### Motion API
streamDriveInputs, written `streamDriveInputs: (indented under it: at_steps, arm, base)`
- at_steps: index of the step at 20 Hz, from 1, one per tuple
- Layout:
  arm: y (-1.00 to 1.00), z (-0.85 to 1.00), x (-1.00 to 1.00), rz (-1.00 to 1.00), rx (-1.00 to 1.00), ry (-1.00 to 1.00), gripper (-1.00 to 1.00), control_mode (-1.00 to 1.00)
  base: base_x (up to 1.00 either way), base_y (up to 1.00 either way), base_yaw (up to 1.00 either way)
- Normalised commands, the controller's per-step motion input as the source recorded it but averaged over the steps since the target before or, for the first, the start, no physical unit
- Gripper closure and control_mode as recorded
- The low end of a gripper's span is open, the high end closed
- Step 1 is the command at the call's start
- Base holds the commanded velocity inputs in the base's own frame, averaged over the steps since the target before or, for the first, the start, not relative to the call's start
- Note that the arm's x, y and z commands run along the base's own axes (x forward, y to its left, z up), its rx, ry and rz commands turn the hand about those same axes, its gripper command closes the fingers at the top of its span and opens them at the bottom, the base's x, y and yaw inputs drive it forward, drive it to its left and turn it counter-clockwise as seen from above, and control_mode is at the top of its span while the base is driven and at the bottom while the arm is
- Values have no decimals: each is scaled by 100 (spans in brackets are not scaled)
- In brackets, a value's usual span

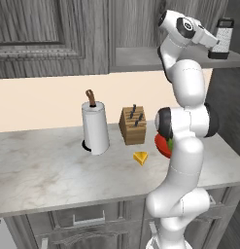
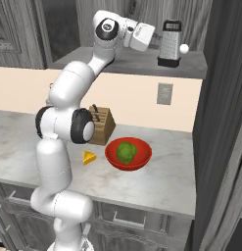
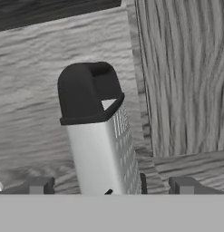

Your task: Pick the cheese from the fridge and the cheese grater from the cabinet and place them next to the salad bowl.

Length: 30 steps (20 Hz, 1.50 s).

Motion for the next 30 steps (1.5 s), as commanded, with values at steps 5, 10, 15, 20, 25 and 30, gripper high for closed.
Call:
streamDriveInputs:
  at_steps: [5, 10, 15, 20, 25, 30]
  arm:
    - [-16, 0, 3, -2, 0, 5, -100, -100]
    - [-12, -1, 5, 0, 0, 3, -100, -100]
    - [-11, -2, 1, 0, 0, 1, -100, -100]
    - [-11, -4, 0, 0, 0, 1, -100, -100]
    - [-8, -6, 0, 0, 0, 3, 100, -100]
    - [-11, -5, -3, 0, 0, 2, 100, -100]
  base:
    - [0, 0, 0]
    - [0, 0, 0]
    - [0, 0, 0]
    - [0, 0, 0]
    - [0, 0, 0]
    - [0, 0, 0]
